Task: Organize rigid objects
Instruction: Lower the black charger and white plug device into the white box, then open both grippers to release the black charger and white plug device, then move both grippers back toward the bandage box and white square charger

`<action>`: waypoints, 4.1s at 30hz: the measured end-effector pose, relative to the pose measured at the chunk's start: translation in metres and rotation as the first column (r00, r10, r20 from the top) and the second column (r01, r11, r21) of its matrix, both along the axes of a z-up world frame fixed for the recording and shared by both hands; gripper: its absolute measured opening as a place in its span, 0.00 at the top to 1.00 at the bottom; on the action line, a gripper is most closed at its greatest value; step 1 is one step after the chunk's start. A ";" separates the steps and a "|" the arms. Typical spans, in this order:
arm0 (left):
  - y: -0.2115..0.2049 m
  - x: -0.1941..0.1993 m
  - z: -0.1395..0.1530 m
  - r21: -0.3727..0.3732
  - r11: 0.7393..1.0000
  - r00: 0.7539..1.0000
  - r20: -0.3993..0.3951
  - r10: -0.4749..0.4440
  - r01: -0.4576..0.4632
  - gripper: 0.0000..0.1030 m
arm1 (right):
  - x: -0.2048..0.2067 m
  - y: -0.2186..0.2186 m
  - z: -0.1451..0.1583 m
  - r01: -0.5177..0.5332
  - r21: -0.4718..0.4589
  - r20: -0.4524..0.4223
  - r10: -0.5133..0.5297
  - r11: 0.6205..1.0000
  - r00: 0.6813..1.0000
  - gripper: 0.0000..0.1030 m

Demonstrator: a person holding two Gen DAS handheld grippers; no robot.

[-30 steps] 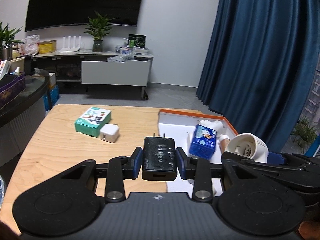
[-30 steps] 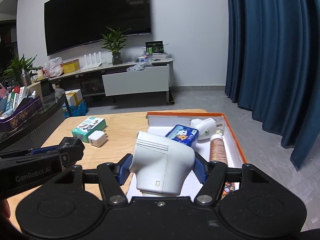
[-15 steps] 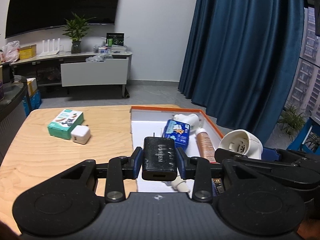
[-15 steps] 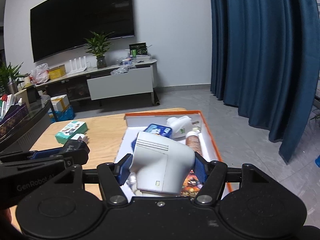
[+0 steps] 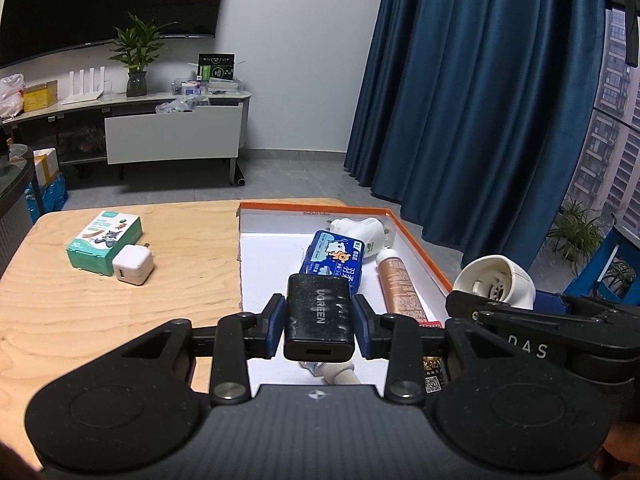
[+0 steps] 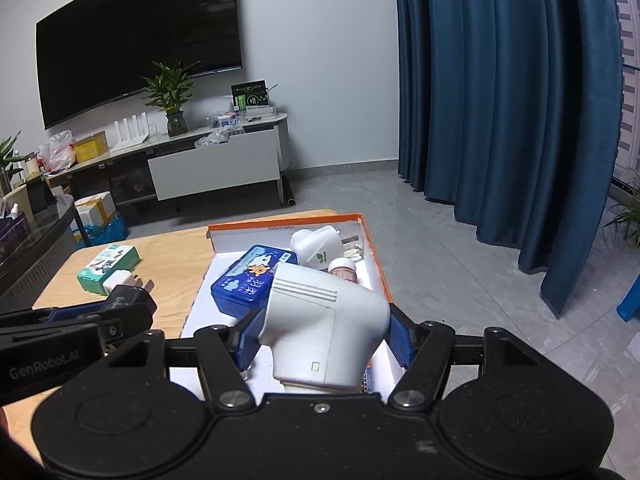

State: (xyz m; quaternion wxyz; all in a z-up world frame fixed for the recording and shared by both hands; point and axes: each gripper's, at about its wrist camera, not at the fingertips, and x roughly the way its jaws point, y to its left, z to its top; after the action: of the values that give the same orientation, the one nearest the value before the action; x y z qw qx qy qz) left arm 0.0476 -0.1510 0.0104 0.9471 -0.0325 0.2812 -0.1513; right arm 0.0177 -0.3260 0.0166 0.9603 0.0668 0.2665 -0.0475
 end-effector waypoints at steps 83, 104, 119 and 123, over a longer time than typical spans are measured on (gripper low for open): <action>-0.005 0.173 -0.008 -0.006 1.000 0.978 -0.207 -0.013 0.012 0.32 | 0.150 -0.023 0.002 0.046 -0.027 -0.069 -0.048 0.999 0.996 0.21; 0.130 0.105 -0.009 0.026 0.959 0.928 -0.248 0.279 -0.281 0.12 | 0.131 0.089 0.009 -0.190 -0.012 -0.095 0.189 0.982 0.978 0.20; 0.141 0.120 -0.033 0.010 0.971 0.938 -0.257 0.232 -0.238 0.12 | 0.131 0.116 -0.001 -0.248 -0.032 -0.114 0.243 0.968 0.963 0.20; 0.133 0.131 -0.046 0.037 0.980 0.947 -0.253 0.197 -0.194 0.12 | 0.135 0.112 -0.005 -0.241 -0.025 -0.122 0.237 0.970 0.964 0.20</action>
State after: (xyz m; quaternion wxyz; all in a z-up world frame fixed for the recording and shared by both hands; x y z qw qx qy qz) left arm 0.1786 -0.0179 -0.0359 0.9134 -0.0739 0.3972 -0.0494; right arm 0.1528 -0.2143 0.0116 0.9428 0.0123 0.3278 0.0595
